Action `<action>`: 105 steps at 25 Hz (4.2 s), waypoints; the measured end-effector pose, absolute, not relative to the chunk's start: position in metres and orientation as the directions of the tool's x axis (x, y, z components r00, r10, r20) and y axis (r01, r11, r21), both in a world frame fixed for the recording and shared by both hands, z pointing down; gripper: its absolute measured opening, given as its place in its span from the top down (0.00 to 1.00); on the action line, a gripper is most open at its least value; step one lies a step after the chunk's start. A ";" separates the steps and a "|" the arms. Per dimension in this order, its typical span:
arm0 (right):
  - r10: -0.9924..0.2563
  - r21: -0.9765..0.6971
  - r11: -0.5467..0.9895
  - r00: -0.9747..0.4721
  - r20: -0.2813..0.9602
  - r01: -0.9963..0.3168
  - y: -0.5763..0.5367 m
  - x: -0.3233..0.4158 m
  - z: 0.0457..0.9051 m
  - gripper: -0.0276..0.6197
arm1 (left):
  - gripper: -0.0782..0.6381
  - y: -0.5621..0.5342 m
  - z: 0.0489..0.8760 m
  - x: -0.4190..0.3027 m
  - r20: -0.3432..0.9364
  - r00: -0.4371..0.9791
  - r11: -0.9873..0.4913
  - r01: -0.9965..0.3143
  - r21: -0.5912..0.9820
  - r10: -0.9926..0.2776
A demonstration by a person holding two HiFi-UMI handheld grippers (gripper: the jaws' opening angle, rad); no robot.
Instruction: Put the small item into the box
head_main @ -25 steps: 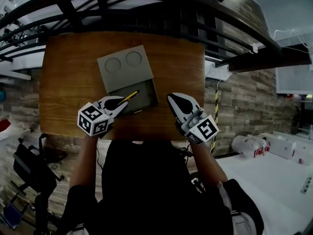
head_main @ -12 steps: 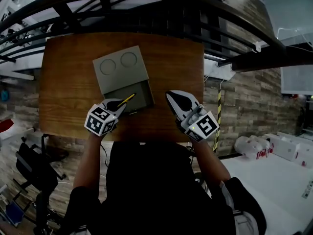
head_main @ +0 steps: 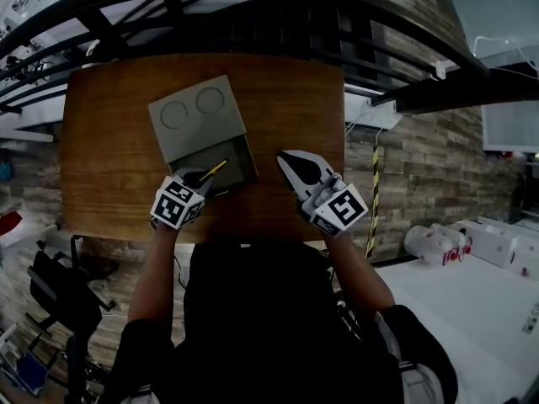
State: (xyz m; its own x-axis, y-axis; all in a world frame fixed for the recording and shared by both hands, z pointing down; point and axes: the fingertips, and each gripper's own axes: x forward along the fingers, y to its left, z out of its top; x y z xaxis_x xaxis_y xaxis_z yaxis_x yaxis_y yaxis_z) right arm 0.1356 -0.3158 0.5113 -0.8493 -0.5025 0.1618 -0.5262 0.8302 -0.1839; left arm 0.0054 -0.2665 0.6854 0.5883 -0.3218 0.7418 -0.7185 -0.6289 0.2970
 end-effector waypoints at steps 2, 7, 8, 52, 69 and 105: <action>-0.505 -0.192 0.828 -0.849 0.156 -0.527 -0.316 0.138 0.511 0.94 | 0.84 -0.267 0.693 0.009 0.752 0.582 -0.631 -0.717 0.296 -0.309; -0.524 -0.212 0.807 -0.834 0.171 -0.551 -0.313 0.149 0.519 0.94 | 0.84 -0.266 0.705 0.014 0.775 0.565 -0.648 -0.709 0.279 -0.284; -0.527 -0.214 0.804 -0.831 0.175 -0.555 -0.312 0.151 0.521 0.94 | 0.84 -0.266 0.706 0.014 0.778 0.563 -0.644 -0.711 0.282 -0.281; -0.559 -0.264 0.764 -0.808 0.186 -0.589 -0.320 0.167 0.527 0.94 | 0.84 -0.270 0.745 0.029 0.896 0.418 -0.735 -0.653 0.180 -0.152; -0.563 -0.266 0.758 -0.804 0.193 -0.595 -0.322 0.168 0.530 0.94 | 0.75 -0.272 0.748 0.027 0.897 0.416 -0.731 -0.657 0.184 -0.149; -0.579 -0.198 0.785 -0.809 0.104 -0.587 -0.322 0.113 0.488 0.94 | 0.85 -0.304 0.618 0.019 0.562 0.737 -0.693 -0.626 0.357 -0.376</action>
